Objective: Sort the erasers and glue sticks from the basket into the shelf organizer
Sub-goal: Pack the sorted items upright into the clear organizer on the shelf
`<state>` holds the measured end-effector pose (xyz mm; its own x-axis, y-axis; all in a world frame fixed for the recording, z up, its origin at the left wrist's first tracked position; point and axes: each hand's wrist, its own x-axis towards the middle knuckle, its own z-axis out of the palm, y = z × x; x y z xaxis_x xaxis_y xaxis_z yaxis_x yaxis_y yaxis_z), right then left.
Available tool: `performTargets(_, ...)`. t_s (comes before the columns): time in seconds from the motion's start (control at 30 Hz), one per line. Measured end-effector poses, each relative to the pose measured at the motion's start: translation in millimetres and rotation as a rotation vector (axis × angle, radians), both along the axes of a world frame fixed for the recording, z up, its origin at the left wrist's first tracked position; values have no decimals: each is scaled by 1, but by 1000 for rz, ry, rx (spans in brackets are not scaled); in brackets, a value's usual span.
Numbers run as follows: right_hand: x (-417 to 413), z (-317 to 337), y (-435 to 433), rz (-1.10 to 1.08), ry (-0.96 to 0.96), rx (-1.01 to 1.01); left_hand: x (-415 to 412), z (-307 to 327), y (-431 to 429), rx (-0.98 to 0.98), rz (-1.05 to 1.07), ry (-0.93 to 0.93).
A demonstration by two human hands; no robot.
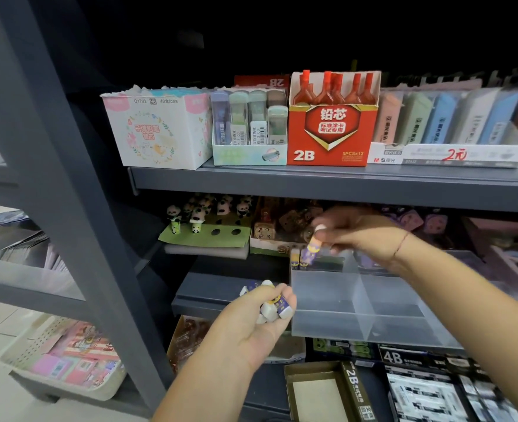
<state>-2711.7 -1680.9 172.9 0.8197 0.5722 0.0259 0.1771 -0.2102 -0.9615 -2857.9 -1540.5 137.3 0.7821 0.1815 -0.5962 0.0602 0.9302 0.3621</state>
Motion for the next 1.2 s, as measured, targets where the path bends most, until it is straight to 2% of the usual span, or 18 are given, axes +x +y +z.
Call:
performTargets(0.1,32,-6,-10,-145,-331,-364,-1,1,0,0,7,5)
performTargets(0.27,38,-37,13,-70,-590,-716,0,4,1,-17,32,12)
performTargets(0.5,39,-53,25,-94,-774,-781,-5,8,1,-23,-6,40)
performTargets(0.7,36,-48,25,-162,-781,-855,-8,4,1,54,-103,49)
performTargets(0.77,26,-40,28,-189,-723,-733,-9,3,0,88,-123,41)
performTargets(0.8,18,-35,29,-164,-617,-608,-8,3,0,104,-128,33)
performTargets(0.87,-3,-24,32,1,-284,-384,-6,1,0,153,-126,-4)
performTargets(0.9,-13,-18,33,93,-143,-341,-4,0,-1,196,-124,-24)
performTargets(0.97,-24,-14,32,221,13,-322,-1,-3,-2,297,-130,-46)
performTargets(1.1,-21,-7,22,286,100,-225,1,-6,-7,349,-126,-68)
performTargets(1.2,0,3,7,104,50,-154,1,-4,-6,301,-65,-52)
